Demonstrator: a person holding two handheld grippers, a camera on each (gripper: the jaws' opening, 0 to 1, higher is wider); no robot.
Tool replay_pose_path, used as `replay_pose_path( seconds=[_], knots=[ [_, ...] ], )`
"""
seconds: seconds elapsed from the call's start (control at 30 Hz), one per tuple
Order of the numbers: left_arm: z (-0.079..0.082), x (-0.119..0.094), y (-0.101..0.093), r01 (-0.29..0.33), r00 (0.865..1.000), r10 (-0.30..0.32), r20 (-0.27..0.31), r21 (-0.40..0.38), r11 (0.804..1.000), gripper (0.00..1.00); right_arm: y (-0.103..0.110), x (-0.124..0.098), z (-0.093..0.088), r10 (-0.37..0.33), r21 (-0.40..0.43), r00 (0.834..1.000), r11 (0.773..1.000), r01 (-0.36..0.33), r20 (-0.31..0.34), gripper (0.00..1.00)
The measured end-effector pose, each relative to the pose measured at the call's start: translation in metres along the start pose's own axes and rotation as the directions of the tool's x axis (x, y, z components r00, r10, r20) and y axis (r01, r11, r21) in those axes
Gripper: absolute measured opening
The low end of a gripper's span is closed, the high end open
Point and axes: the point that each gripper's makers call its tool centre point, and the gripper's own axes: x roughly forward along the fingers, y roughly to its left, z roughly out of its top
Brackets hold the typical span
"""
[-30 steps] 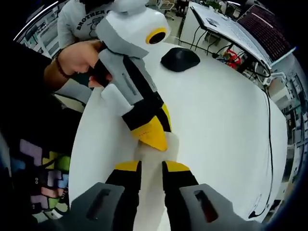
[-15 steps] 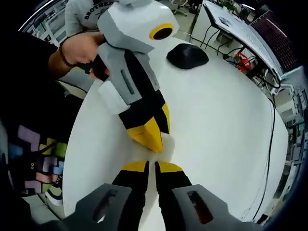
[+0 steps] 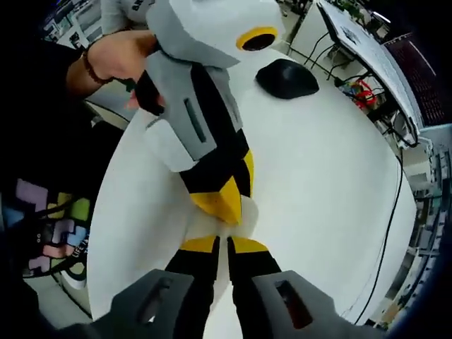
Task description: Arrange the utensils inside the cutlery case until each visible utensil rests in its matching compartment.
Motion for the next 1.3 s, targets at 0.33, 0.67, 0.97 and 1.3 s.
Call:
replay_pose_path(
  seconds=[0.33, 0.67, 0.97, 1.3],
  knots=[
    [0.001, -0.002, 0.000, -0.036, 0.999, 0.036, -0.005, 0.045, 0.998, 0.19, -0.002, -0.004, -0.012, -0.011, 0.130, 0.991, 0.991, -0.007, 0.135, 0.08],
    [0.004, -0.001, 0.002, -0.049, 0.999, 0.050, -0.013, 0.080, 0.996, 0.18, 0.016, -0.023, -0.093, -0.087, 0.251, 0.983, 0.967, 0.044, 0.163, 0.10],
    [0.004, -0.001, 0.001, -0.041, 0.999, 0.042, -0.003, 0.083, 0.996, 0.18, 0.042, -0.044, -0.145, -0.111, 0.333, 0.985, 0.941, 0.063, 0.128, 0.11],
    [0.006, -0.002, 0.002, -0.032, 0.999, 0.031, 0.008, 0.073, 0.997, 0.19, 0.063, -0.036, -0.163, -0.056, 0.338, 0.995, 0.941, 0.027, 0.078, 0.14]
  ],
)
